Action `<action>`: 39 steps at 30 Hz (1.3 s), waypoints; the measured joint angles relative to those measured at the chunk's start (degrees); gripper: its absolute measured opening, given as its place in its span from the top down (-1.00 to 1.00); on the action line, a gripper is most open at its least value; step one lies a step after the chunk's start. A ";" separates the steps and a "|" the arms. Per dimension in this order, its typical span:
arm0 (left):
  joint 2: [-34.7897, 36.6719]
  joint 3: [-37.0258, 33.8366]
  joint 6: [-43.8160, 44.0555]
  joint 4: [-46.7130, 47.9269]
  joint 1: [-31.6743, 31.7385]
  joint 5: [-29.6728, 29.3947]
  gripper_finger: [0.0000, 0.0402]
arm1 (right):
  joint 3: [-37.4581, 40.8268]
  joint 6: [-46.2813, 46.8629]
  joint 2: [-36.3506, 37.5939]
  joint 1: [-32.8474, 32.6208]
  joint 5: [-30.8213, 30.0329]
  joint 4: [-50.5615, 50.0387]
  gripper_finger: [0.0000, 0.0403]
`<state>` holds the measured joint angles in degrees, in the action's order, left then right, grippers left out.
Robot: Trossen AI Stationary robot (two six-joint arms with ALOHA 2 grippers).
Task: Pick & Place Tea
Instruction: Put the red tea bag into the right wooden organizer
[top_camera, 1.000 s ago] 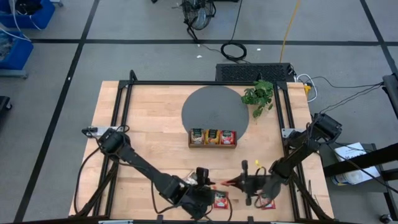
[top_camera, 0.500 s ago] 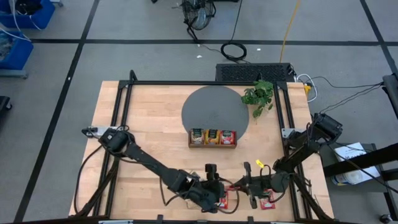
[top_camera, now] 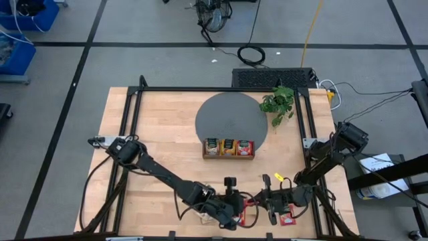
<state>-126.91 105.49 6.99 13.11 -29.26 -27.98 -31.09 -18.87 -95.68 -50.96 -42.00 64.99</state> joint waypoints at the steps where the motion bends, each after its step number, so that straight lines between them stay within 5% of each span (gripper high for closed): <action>1: 0.00 0.00 -0.48 0.00 -0.02 0.02 0.50 | 0.00 0.00 -0.02 -0.02 0.04 -0.05 1.00; 5: 0.00 0.00 -1.29 0.76 -0.02 0.13 0.93 | 0.00 0.13 -0.04 -0.04 0.00 -0.16 1.00; 11: 0.03 0.00 -1.40 1.53 0.00 -0.41 0.97 | 0.00 0.04 0.13 -1.10 -4.04 0.59 0.86; 17: 0.04 0.00 -0.54 2.94 0.00 -0.53 0.98 | -0.53 0.39 4.02 -3.66 -6.24 -0.16 0.48; 25: 0.04 0.00 -0.22 2.95 0.07 -0.55 0.98 | -3.10 10.97 6.40 -2.22 -5.13 -14.24 0.20; 32: 0.04 0.00 -0.18 3.05 0.15 -0.57 0.98 | -3.26 14.11 6.41 0.74 0.91 -15.62 0.38; 39: 0.04 0.00 0.29 3.33 0.24 -0.32 0.98 | -3.26 14.18 6.41 1.20 3.96 -15.98 0.94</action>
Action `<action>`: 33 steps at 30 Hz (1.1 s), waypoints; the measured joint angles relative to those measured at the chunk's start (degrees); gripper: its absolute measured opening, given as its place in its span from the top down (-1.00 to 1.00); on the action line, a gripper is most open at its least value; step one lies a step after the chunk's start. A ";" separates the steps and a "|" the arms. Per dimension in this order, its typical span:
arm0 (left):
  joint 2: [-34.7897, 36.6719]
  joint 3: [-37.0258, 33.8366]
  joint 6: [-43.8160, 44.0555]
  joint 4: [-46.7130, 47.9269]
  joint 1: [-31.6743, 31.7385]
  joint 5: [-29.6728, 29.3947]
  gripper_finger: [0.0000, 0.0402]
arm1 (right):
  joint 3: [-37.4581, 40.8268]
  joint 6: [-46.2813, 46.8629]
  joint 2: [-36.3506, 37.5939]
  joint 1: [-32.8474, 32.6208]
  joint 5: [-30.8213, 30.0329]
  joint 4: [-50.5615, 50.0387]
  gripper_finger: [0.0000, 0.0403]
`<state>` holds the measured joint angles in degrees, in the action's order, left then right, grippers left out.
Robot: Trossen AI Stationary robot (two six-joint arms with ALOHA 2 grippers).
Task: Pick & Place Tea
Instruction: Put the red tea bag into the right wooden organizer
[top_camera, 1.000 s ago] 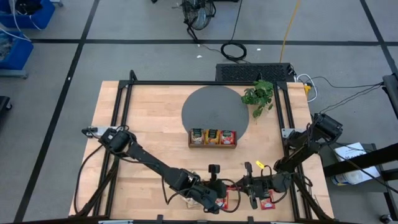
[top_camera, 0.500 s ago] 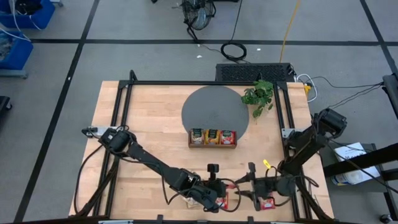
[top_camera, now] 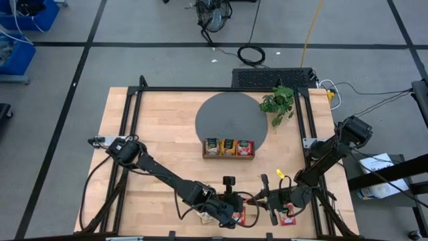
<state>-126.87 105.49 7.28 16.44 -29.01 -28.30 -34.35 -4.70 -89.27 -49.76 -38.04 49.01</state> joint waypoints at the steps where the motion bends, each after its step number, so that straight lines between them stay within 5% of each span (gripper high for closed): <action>1: 0.00 0.00 0.15 -0.06 -0.03 0.06 0.97 | 0.00 -0.11 0.00 0.00 0.26 0.23 0.96; 8: 0.00 0.00 -1.21 1.24 0.13 -0.23 0.95 | 0.00 1.38 0.00 0.22 -1.32 -1.29 0.99; 22: 2.74 0.00 -8.09 4.70 -2.16 -1.17 0.21 | 0.04 4.44 0.00 0.15 -3.73 -5.71 1.00; 28: 8.31 0.01 0.37 15.35 -3.74 -1.99 0.09 | 0.07 5.22 0.00 0.15 -3.76 -6.49 1.00; 33: 13.84 0.04 13.90 34.11 -10.83 -18.07 0.23 | 0.07 7.00 0.00 -0.56 -3.83 -9.33 1.00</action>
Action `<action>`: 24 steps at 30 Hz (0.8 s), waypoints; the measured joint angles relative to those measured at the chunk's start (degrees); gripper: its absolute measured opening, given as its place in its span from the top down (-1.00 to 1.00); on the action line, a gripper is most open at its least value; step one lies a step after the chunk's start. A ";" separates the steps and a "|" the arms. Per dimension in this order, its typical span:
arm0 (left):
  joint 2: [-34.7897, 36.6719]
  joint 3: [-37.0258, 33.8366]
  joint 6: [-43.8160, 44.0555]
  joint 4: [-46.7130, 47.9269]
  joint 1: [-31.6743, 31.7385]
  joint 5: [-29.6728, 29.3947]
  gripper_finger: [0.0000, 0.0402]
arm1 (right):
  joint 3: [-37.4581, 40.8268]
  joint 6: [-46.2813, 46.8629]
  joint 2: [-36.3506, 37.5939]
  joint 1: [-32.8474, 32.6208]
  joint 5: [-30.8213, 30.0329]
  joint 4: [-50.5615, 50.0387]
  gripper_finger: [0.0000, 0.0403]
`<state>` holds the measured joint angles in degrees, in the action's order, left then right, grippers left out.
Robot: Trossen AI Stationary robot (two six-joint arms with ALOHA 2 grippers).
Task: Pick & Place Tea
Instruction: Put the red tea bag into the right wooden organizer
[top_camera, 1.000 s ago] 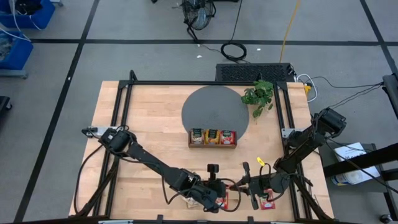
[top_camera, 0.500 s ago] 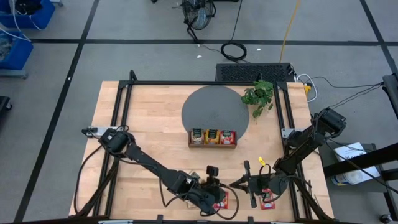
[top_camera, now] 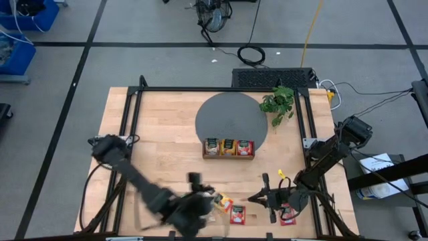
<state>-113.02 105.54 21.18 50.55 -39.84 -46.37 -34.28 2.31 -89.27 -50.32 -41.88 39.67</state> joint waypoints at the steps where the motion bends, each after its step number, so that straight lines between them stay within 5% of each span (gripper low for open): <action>1: 0.98 -0.17 1.81 2.61 -2.16 -3.48 0.28 | 0.00 -0.05 0.00 -0.11 0.00 0.01 1.00; 8: 7.90 -8.78 12.54 5.96 -11.19 -15.08 0.67 | 0.00 0.00 0.00 0.09 0.14 0.24 1.00; 14: 19.05 -30.78 25.36 -0.74 -12.53 -20.26 0.97 | 0.00 -0.12 0.00 1.24 1.73 0.84 1.00; 19: 25.65 -52.57 17.13 -33.30 -10.07 -19.69 0.92 | 0.34 0.00 0.00 1.96 1.58 0.28 1.00; 24: 26.64 -68.81 -9.46 -78.04 -4.51 -0.44 0.97 | 1.04 -0.16 0.00 2.95 1.56 0.51 1.00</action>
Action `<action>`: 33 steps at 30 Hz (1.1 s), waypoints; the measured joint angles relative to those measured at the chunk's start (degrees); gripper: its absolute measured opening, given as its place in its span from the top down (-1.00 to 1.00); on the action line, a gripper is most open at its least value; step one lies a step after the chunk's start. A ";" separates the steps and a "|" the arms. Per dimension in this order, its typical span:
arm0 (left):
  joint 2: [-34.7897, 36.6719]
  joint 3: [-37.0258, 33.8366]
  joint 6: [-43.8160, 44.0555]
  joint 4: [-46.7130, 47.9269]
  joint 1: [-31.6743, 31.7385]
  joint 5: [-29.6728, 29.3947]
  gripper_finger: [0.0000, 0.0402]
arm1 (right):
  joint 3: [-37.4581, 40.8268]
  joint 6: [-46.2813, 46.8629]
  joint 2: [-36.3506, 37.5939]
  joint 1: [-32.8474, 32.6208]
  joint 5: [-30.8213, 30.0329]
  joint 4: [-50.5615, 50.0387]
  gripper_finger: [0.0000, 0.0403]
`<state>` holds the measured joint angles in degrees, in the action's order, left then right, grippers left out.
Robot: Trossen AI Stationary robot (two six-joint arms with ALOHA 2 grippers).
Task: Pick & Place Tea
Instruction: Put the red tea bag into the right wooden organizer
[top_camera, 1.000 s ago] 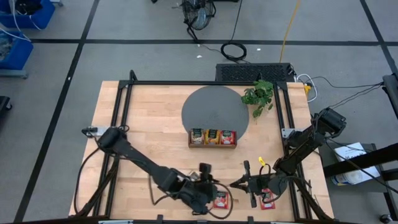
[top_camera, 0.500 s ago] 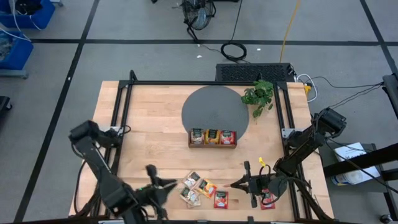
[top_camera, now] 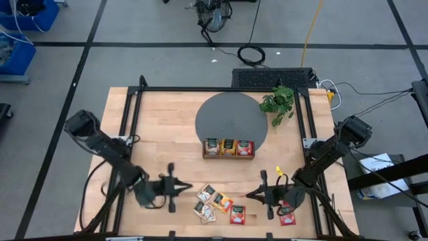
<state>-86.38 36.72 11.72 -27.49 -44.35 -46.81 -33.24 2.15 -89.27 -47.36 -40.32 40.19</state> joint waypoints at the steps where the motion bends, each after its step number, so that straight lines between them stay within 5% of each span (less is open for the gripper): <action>1: 0.16 -2.30 -3.90 -7.83 1.31 5.06 0.98 | 0.05 -0.11 0.00 0.25 0.02 0.20 1.00; 4: 0.19 -7.65 -10.71 -22.50 4.72 14.90 0.95 | 0.05 -0.67 0.00 0.92 -0.02 0.38 1.00; 7: 0.19 -10.54 -11.39 -27.54 7.35 20.14 0.98 | 0.07 -1.83 0.00 1.35 -0.04 1.28 1.00; 14: -2.31 -11.53 -10.73 -28.27 9.02 21.76 0.89 | 0.09 -10.93 0.74 4.58 -3.42 4.83 1.00; 19: -3.35 -11.53 -9.99 -27.73 9.09 21.46 0.89 | 0.09 -12.25 11.43 10.23 -4.06 -6.36 1.00; 25: -3.25 -11.51 -10.07 -28.06 9.09 21.33 0.97 | 0.51 -3.30 25.74 23.67 9.14 -28.81 1.00; 29: -3.25 -11.51 -10.05 -28.28 9.09 21.31 0.96 | 4.31 -4.32 26.51 31.44 18.61 -24.85 1.00; 33: -3.25 -11.51 -10.15 -28.35 9.09 21.30 0.86 | 8.42 -2.90 26.23 36.58 21.18 -22.23 1.00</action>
<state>-89.62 25.21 1.57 -55.84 -35.27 -25.51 -24.82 -0.75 -63.05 -10.78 -19.13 17.96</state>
